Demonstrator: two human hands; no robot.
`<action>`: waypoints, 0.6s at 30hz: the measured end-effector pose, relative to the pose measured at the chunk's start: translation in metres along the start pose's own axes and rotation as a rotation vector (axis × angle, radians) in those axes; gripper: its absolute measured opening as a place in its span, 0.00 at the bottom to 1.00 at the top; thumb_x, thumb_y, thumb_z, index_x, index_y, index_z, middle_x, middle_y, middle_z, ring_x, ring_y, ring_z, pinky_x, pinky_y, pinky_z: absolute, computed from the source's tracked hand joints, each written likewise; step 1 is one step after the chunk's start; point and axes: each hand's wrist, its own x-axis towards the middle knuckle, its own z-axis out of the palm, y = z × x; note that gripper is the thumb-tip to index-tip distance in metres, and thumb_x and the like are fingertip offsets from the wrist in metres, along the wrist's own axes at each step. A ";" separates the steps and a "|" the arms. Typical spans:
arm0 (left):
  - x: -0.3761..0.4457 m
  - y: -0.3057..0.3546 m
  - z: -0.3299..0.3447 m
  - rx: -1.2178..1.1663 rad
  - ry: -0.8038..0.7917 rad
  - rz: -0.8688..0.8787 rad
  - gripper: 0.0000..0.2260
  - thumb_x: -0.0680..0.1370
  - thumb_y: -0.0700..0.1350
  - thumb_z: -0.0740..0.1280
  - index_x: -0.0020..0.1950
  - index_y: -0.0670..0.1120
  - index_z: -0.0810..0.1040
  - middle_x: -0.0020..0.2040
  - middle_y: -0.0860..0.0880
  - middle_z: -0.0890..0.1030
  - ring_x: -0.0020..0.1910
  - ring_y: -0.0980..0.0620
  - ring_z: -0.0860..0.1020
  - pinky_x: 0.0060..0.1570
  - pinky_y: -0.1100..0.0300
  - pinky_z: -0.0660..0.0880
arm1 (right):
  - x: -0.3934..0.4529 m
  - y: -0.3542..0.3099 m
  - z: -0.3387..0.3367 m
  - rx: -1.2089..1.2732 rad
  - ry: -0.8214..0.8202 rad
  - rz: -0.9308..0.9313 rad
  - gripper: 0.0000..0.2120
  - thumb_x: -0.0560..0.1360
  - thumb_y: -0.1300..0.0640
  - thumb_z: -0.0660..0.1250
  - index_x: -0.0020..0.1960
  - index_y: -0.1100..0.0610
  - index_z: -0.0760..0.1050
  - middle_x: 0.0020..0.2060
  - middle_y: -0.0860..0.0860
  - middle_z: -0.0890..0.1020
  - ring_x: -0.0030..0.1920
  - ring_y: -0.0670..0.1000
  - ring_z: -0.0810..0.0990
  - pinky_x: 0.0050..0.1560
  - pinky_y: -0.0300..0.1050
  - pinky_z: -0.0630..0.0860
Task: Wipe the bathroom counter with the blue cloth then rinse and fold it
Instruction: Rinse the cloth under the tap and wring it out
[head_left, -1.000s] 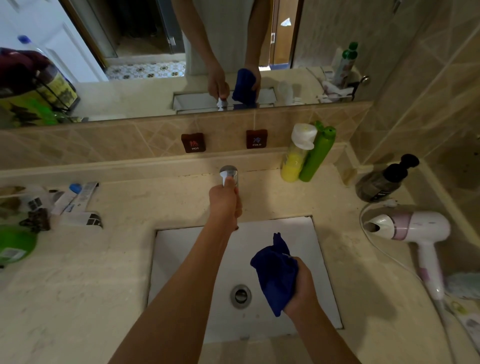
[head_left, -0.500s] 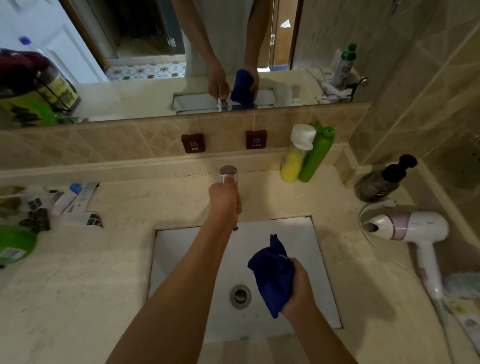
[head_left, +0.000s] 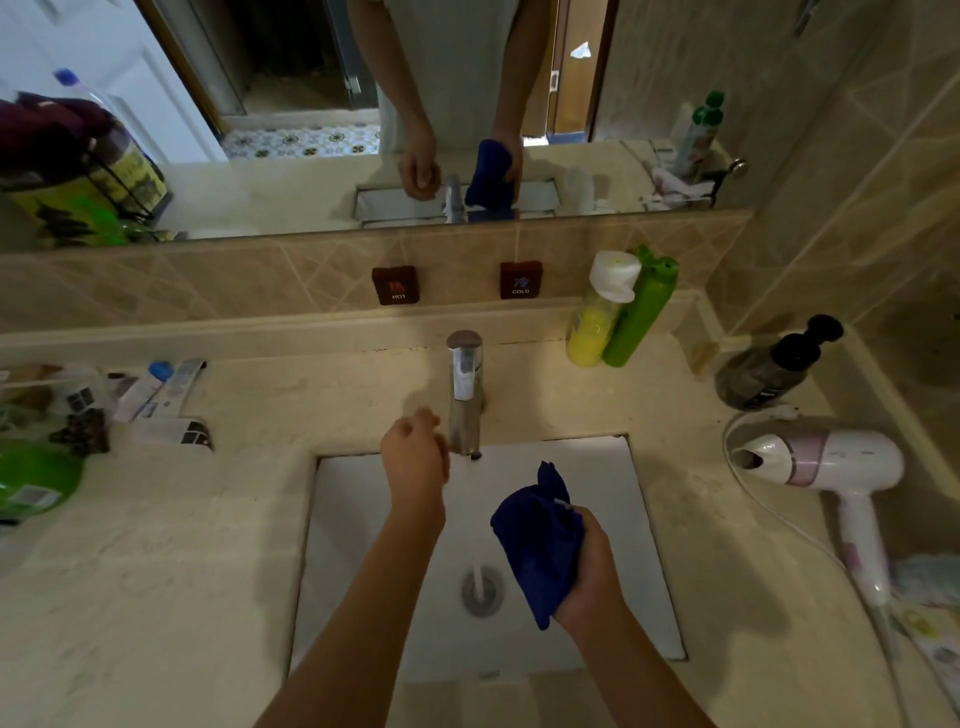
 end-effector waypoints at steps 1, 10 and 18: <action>-0.006 -0.017 -0.007 0.039 0.014 -0.004 0.10 0.81 0.44 0.59 0.50 0.40 0.78 0.36 0.43 0.76 0.30 0.51 0.71 0.29 0.58 0.69 | -0.001 0.002 0.002 -0.011 -0.009 -0.029 0.15 0.66 0.60 0.75 0.54 0.56 0.84 0.42 0.58 0.84 0.40 0.59 0.84 0.43 0.51 0.84; -0.038 -0.097 -0.004 0.134 -0.292 -0.241 0.11 0.83 0.41 0.57 0.46 0.47 0.77 0.45 0.42 0.81 0.47 0.41 0.81 0.48 0.47 0.80 | 0.030 0.051 0.031 -0.595 0.447 -0.145 0.14 0.77 0.53 0.67 0.52 0.62 0.85 0.37 0.62 0.83 0.40 0.61 0.83 0.39 0.52 0.78; -0.017 -0.091 -0.009 -0.064 -0.177 -0.249 0.09 0.82 0.37 0.61 0.46 0.41 0.79 0.39 0.40 0.81 0.38 0.43 0.80 0.37 0.54 0.78 | 0.035 0.046 0.038 -1.114 0.328 -0.151 0.07 0.80 0.61 0.63 0.53 0.62 0.79 0.49 0.59 0.84 0.50 0.58 0.84 0.55 0.56 0.83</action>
